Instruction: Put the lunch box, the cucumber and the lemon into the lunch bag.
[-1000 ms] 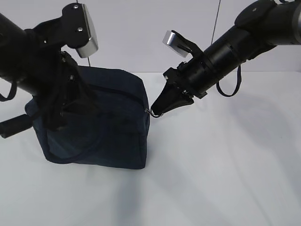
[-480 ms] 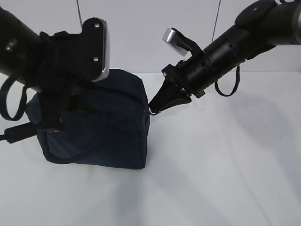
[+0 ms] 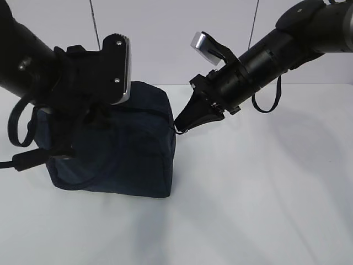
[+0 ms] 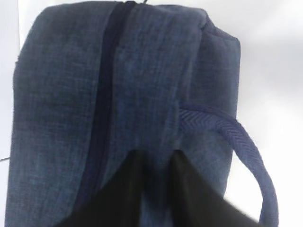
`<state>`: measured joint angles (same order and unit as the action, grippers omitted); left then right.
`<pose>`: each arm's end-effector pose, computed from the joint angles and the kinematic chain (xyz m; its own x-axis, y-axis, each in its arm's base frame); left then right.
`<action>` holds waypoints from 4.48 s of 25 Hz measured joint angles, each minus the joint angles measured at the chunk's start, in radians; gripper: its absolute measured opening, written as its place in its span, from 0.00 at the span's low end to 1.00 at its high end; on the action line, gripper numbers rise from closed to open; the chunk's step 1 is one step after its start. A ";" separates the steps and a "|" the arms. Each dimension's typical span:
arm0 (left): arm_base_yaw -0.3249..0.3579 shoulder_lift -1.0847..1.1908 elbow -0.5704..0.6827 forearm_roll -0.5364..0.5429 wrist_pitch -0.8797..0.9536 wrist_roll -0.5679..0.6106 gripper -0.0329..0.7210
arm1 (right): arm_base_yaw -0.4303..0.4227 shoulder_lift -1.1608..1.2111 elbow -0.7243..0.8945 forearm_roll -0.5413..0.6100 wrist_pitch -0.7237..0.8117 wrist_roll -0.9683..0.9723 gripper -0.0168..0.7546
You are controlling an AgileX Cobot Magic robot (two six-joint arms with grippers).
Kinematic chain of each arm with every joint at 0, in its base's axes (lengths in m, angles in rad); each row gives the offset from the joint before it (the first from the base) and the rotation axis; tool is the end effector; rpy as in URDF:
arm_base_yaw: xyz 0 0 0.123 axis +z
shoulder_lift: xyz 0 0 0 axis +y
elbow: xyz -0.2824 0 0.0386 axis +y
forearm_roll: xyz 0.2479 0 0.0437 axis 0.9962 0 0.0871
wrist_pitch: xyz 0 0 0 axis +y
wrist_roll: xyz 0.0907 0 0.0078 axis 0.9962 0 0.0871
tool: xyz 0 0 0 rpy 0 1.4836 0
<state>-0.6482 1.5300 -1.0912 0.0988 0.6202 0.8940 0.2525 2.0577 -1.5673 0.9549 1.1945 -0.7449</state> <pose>0.2593 -0.1898 0.2660 0.1082 0.9543 -0.2786 0.8679 0.0460 0.4946 0.3865 0.1711 0.2182 -0.8357 -0.3923 -0.3843 -0.5451 0.5080 0.6670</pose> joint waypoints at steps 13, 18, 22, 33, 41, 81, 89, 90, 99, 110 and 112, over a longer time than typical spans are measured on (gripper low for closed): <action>0.000 0.000 0.000 0.001 0.005 -0.001 0.04 | -0.002 0.000 0.000 -0.073 -0.022 0.097 0.03; 0.000 0.000 0.000 0.002 0.005 -0.001 0.04 | -0.017 0.000 0.000 -0.075 -0.034 0.118 0.03; 0.000 0.000 0.000 0.002 0.005 -0.001 0.04 | -0.028 0.000 0.000 -0.090 -0.034 0.139 0.03; 0.000 0.000 0.000 0.012 0.003 -0.001 0.04 | -0.030 0.004 0.000 -0.107 -0.036 0.188 0.03; 0.000 0.002 0.000 0.015 0.003 -0.005 0.04 | -0.030 0.044 0.000 -0.109 -0.055 0.188 0.03; 0.000 0.002 0.000 -0.057 -0.020 -0.017 0.04 | -0.031 0.030 -0.014 -0.233 0.001 -0.505 0.45; 0.000 0.002 0.000 -0.130 -0.034 -0.017 0.04 | -0.031 0.017 -0.014 -0.280 0.003 -0.530 0.50; 0.000 0.002 0.000 -0.134 -0.034 -0.017 0.04 | -0.031 0.015 -0.014 -0.280 0.003 -0.530 0.50; 0.000 0.002 0.000 -0.146 -0.046 -0.090 0.49 | -0.031 -0.003 -0.014 -0.300 0.003 -0.530 0.51; 0.017 -0.147 0.000 -0.149 0.033 -0.302 0.57 | -0.031 -0.109 -0.014 -0.365 0.012 -0.392 0.51; 0.054 -0.182 0.000 -0.150 0.060 -0.372 0.57 | -0.033 -0.127 -0.014 -0.371 0.013 -0.301 0.51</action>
<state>-0.5939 1.3481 -1.0912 -0.0512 0.6799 0.5219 0.2200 1.9310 -1.5816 0.5840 1.2078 -1.0462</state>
